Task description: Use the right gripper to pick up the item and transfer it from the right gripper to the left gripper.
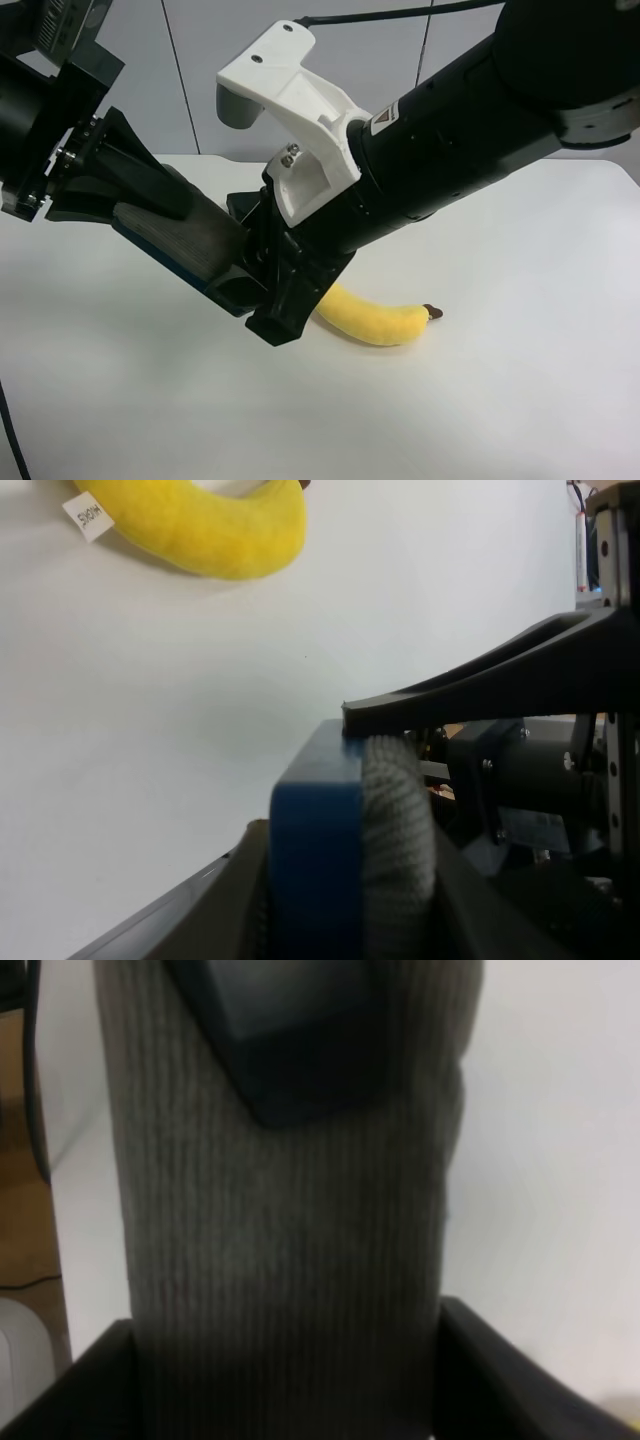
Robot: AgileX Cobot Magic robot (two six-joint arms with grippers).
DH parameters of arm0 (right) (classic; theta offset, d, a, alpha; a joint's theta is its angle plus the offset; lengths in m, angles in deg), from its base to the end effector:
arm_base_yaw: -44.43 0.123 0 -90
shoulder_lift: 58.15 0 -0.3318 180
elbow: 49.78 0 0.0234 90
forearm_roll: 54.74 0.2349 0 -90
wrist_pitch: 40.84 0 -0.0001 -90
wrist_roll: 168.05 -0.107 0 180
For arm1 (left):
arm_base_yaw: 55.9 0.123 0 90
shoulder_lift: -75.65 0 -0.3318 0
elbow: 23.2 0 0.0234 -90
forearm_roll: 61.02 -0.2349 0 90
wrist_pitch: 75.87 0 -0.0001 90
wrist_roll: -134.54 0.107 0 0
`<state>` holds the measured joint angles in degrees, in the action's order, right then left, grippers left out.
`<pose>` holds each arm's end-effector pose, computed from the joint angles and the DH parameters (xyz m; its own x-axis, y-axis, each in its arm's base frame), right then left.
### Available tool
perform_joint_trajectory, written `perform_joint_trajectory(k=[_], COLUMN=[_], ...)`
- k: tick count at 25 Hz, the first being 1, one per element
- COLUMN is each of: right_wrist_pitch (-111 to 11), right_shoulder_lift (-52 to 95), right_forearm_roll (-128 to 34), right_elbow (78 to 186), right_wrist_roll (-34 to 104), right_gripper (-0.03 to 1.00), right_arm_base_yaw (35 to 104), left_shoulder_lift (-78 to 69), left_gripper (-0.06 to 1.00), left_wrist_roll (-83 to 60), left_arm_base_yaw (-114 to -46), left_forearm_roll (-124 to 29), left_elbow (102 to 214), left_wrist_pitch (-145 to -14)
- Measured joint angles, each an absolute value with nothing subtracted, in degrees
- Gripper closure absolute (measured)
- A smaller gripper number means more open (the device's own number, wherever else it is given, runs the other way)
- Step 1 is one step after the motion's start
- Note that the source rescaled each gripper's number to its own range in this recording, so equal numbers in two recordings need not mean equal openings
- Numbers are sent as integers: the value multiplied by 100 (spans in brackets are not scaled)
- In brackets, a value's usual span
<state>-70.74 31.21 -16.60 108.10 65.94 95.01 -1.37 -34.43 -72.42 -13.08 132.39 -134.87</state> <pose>0.1614 0.2483 0.3175 -0.1342 -0.6695 -0.7306 -0.9739 0.2255 -0.0277 0.1744 -0.1228 0.3515 -0.9522 0.0246 -0.3044 0.2360 0.6922 -0.6821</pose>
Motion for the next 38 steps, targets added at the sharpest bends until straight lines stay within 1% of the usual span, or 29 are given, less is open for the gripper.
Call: perform_joint_trajectory(k=[1,2,3,5,6,7,8,9,11,15,20,25,30,34,38], right_wrist_pitch=[-7069,-7063,-7042,-6927,-6881,-6848,-6838,-6833,-6855,-7291,-8417,-9719,-10713,-10988,-11005], right_shoulder_lift=[3121,3121,3121,3121,3121,3121,3121,3121,3121,2964,2520,2007,1509,1048,426], right_forearm_roll=[-1660,-1660,-1660,-1640,-1640,-1640,-1640,-1640,-1684,-2105,-2803,-3577,-3946,-4181,-4377], right_elbow=[10810,10810,10810,10810,10810,10810,10810,10810,10810,10876,11118,11134,11115,10826,10263], right_wrist_roll=[6594,6594,6594,6594,6596,6596,6596,6596,6596,6421,5422,4364,3587,3284,2961], right_gripper=[97,93,82,42,24,13,7,4,0,-2,-3,-3,-3,-3,-3], right_arm_base_yaw=[9501,9501,9501,9501,9501,9501,9501,9501,9501,9501,9501,9501,9501,9501,9501], left_shoulder_lift=[-137,-137,-137,-137,-138,-138,-138,-138,-138,-143,-143,-143,-143,-143,-143], left_gripper=[93,92,92,92,92,92,92,92,92,92,92,92,92,92,92], left_wrist_roll=[-3443,-3443,-3443,-3425,-3425,-3425,-3425,-3425,-3425,-3425,-3425,-3425,-3425,-3419,-3407], left_arm_base_yaw=[-7242,-7242,-7242,-7242,-7242,-7242,-7242,-7242,-7242,-7242,-7242,-7242,-7242,-7242,-7242], left_forearm_roll=[-1308,-1304,-1304,-1346,-1346,-1346,-1346,-1346,-1346,-1357,-1362,-1362,-1362,-1362,-1380], left_elbow=[13239,13245,13245,13245,13245,13245,13245,13245,13245,13245,13245,13245,13245,13245,13245], left_wrist_pitch=[-13487,-13487,-13487,-13486,-13481,-13486,-13486,-13486,-13486,-13486,-13504,-13535,-13535,-13535,-13535])
